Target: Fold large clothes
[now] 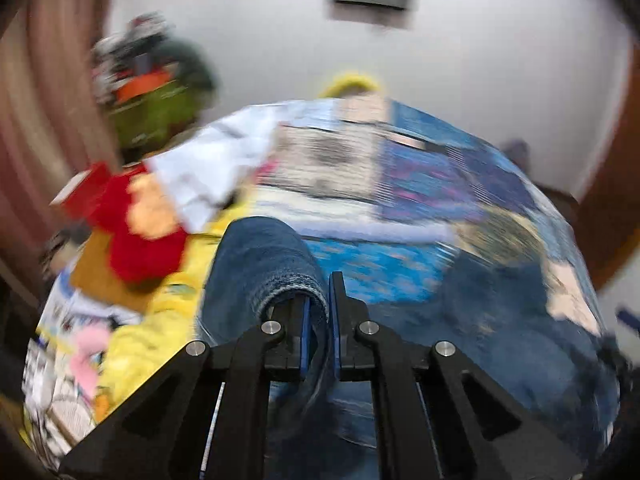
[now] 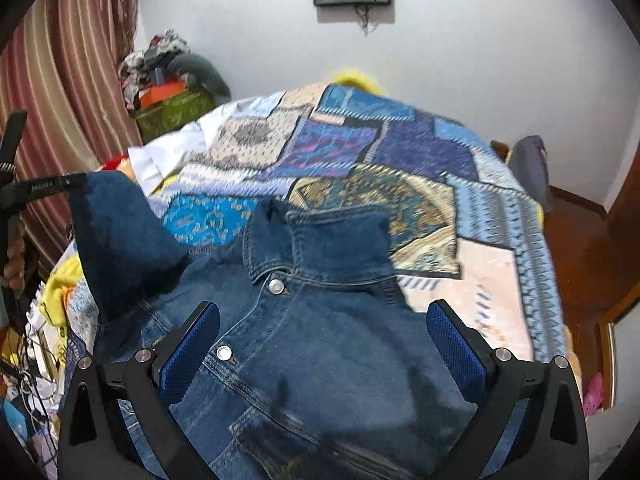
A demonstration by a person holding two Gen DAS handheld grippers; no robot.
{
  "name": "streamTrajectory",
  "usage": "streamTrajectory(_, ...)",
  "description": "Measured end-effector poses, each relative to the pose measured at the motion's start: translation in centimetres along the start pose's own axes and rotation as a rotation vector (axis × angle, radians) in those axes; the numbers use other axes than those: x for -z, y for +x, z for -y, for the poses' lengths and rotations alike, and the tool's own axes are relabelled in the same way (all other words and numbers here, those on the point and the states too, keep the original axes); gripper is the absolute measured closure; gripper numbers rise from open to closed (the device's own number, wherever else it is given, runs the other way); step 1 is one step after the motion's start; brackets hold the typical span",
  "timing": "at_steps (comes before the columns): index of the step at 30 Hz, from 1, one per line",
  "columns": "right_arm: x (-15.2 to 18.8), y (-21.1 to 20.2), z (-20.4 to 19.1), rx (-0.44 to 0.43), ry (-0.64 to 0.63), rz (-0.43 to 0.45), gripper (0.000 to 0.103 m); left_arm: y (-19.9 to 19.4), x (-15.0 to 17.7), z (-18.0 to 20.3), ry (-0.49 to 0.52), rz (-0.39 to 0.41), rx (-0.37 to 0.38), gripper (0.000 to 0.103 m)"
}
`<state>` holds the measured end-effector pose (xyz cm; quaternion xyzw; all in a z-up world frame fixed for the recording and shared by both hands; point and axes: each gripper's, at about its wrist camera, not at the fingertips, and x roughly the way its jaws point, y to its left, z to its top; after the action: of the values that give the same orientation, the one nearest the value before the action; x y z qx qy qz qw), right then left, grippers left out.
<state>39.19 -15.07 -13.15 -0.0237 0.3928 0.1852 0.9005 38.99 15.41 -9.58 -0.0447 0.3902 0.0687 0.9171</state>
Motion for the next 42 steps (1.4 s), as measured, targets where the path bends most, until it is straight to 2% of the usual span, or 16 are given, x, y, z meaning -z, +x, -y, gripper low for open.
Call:
streamTrajectory(4, 0.5, -2.9, 1.2, -0.001, 0.021, 0.015, 0.000, 2.1, 3.6, 6.4, 0.116, -0.094, 0.106, 0.095)
streamTrajectory(9, 2.3, -4.8, 2.2, 0.015, 0.016, -0.016, 0.000, 5.7, 9.7, 11.2, 0.180, -0.270, 0.210, 0.095)
streamTrajectory(12, 3.5, -5.3, 2.2, 0.026, -0.006, -0.049, 0.000, 6.9, 12.5, 13.4, 0.217, -0.347, 0.229, 0.095)
streamTrajectory(15, 4.4, -5.6, 1.6, 0.014, -0.033, -0.070, 0.000, 6.4, 13.9, 14.8, 0.266, -0.328, 0.187, 0.093)
streamTrajectory(16, 4.4, -5.5, 1.2, 0.005, -0.044, -0.075, 0.000, 5.9, 13.9, 14.6, 0.277, -0.330, 0.194, 0.091)
streamTrajectory(17, 4.4, -5.5, 0.7, -0.004, -0.056, -0.080, 0.000, 5.4, 13.8, 14.4, 0.280, -0.334, 0.208, 0.085)
streamTrajectory(20, 3.6, -5.2, -1.5, -0.025, -0.099, -0.076, 0.000, 3.5, 13.1, 12.6, 0.276, -0.290, 0.219, 0.057)
streamTrajectory(21, 3.3, -5.0, -2.2, -0.034, -0.110, -0.073, 0.000, 2.5, 12.5, 11.5, 0.267, -0.257, 0.207, 0.042)
streamTrajectory(22, 2.8, -4.8, -3.2, -0.052, -0.126, -0.070, 0.000, 1.3, 12.1, 10.0, 0.250, -0.211, 0.192, 0.035)
streamTrajectory(26, 1.3, -3.0, -7.6, -0.103, -0.184, -0.079, 0.000, -0.7, 10.9, 4.7, 0.217, -0.131, 0.122, 0.033)
streamTrajectory(29, 0.7, -0.7, -11.5, -0.142, -0.246, -0.112, 0.000, -0.8, 10.8, -0.2, 0.160, -0.126, 0.042, 0.031)
streamTrajectory(31, 0.8, 1.2, -14.1, -0.156, -0.285, -0.140, 0.000, 0.1, 11.3, -3.9, 0.110, -0.155, -0.014, 0.031)
streamTrajectory(35, 1.6, 5.6, -18.9, -0.189, -0.357, -0.217, 0.000, 2.2, 13.3, -8.6, 0.039, -0.225, -0.048, 0.031)
streamTrajectory(38, 2.7, 9.6, -22.3, -0.200, -0.408, -0.295, 0.000, 4.1, 15.3, -10.2, 0.020, -0.271, -0.080, 0.031)
streamTrajectory(42, 4.0, 14.6, -25.0, -0.180, -0.492, -0.383, 0.001, 5.5, 17.0, -10.9, 0.031, -0.303, -0.092, 0.031)
